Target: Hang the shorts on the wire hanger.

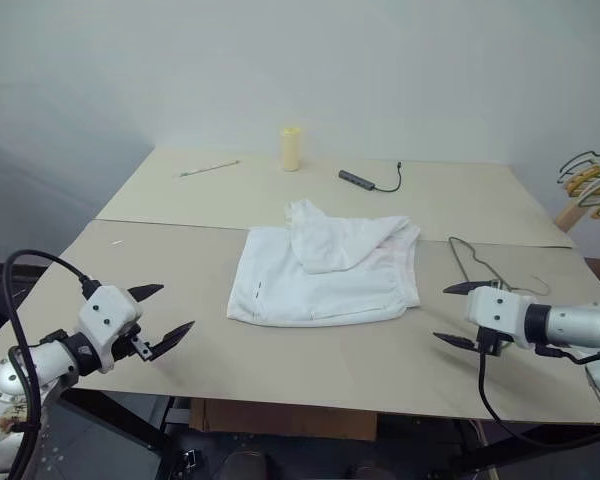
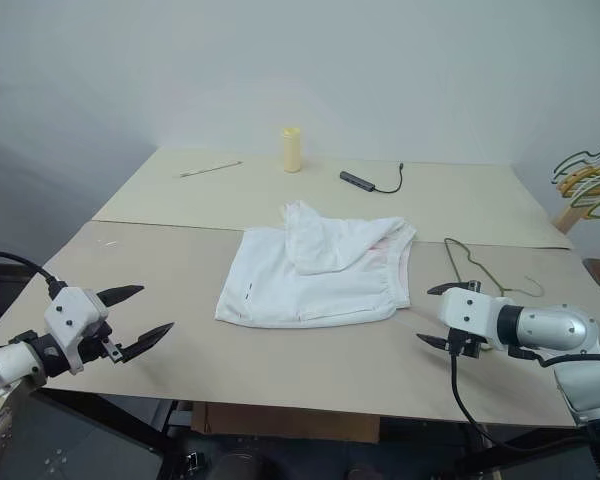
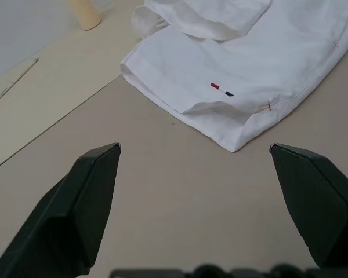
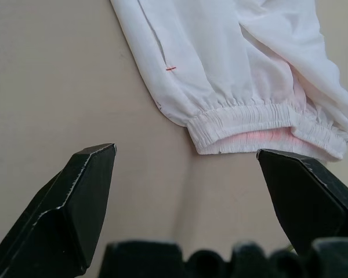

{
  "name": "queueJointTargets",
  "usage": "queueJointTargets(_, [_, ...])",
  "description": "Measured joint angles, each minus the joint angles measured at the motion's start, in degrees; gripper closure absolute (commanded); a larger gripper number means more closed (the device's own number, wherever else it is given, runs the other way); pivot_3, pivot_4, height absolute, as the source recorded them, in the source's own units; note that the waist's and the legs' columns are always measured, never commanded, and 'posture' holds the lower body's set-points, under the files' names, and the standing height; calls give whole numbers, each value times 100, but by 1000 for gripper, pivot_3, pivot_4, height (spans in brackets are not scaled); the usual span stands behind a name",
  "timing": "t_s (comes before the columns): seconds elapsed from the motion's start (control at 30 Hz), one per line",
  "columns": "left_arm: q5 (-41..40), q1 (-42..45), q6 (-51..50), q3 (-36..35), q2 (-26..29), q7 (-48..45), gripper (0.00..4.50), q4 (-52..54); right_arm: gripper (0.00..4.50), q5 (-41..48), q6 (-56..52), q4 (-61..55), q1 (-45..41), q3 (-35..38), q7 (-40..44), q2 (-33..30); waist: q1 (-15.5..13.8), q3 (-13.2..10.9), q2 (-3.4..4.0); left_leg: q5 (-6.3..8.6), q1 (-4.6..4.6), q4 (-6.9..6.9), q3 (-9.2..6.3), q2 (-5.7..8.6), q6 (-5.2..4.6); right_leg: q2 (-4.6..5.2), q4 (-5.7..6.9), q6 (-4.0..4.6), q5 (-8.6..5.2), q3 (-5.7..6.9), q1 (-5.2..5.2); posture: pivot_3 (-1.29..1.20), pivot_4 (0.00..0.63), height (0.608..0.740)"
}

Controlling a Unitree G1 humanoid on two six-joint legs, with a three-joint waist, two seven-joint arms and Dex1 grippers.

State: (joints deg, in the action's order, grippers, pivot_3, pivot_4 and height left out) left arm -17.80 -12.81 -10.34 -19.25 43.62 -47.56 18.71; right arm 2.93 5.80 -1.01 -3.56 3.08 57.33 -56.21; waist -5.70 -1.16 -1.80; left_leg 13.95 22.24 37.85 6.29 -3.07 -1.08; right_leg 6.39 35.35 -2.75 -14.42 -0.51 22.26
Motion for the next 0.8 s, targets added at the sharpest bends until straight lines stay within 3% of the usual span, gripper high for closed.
queueJointTargets(0.57, [468,184,214,287,246,-72,21,-184,0,-169,183,189,-25,2,-202,0,40,0,2,-1,-3,0,1,0,0,0,4,4,-2,-1,0,130,0,740])
queueJointTargets(0.8, [920,844,821,1020,566,-647,21,-959,0,-166,143,-17,110,160,-382,11,28,2,4,-2,-4,1,0,2,3,0,9,3,-2,3,0,108,0,740])
